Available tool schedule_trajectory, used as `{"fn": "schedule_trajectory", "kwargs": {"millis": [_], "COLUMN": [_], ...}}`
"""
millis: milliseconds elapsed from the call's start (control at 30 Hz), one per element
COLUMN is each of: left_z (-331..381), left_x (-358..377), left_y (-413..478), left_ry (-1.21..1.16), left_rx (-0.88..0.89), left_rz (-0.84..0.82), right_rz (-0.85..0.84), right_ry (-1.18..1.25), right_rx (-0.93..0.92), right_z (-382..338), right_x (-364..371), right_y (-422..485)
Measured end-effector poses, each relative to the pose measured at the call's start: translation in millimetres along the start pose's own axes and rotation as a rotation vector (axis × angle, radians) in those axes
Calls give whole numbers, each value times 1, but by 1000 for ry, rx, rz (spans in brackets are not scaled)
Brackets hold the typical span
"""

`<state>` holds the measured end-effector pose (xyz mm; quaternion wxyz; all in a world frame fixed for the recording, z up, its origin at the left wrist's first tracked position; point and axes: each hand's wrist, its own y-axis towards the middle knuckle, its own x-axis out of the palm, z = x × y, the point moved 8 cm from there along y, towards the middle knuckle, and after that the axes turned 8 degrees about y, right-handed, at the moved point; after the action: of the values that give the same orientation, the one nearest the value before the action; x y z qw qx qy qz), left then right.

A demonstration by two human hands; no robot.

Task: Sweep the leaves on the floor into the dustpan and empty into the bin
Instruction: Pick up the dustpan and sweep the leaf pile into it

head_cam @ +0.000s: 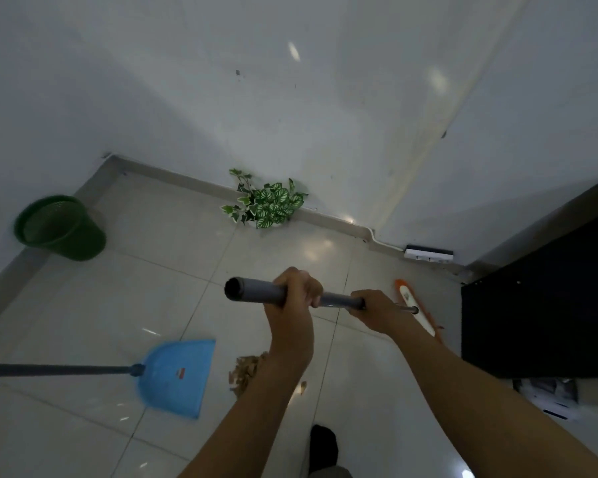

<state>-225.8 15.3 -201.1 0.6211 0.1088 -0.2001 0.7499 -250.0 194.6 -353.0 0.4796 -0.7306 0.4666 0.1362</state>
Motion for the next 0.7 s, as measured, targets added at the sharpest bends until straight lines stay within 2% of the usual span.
{"fn": "schedule_trajectory", "kwargs": {"millis": [133, 367, 500, 700], "left_z": [-10, 12, 36, 101], "left_x": [0, -15, -44, -126], "left_y": [11, 12, 3, -5], "left_ry": [47, 88, 97, 107], "left_rx": [0, 36, 66, 120], "left_rz": [9, -42, -94, -152], "right_rz": [42, 41, 61, 77], "right_ry": [56, 83, 128, 202], "right_rx": [-55, -30, -54, -47], "right_z": [5, -12, -47, -134], "right_x": [1, 20, 44, 111], "right_y": [11, 12, -4, -27]}}
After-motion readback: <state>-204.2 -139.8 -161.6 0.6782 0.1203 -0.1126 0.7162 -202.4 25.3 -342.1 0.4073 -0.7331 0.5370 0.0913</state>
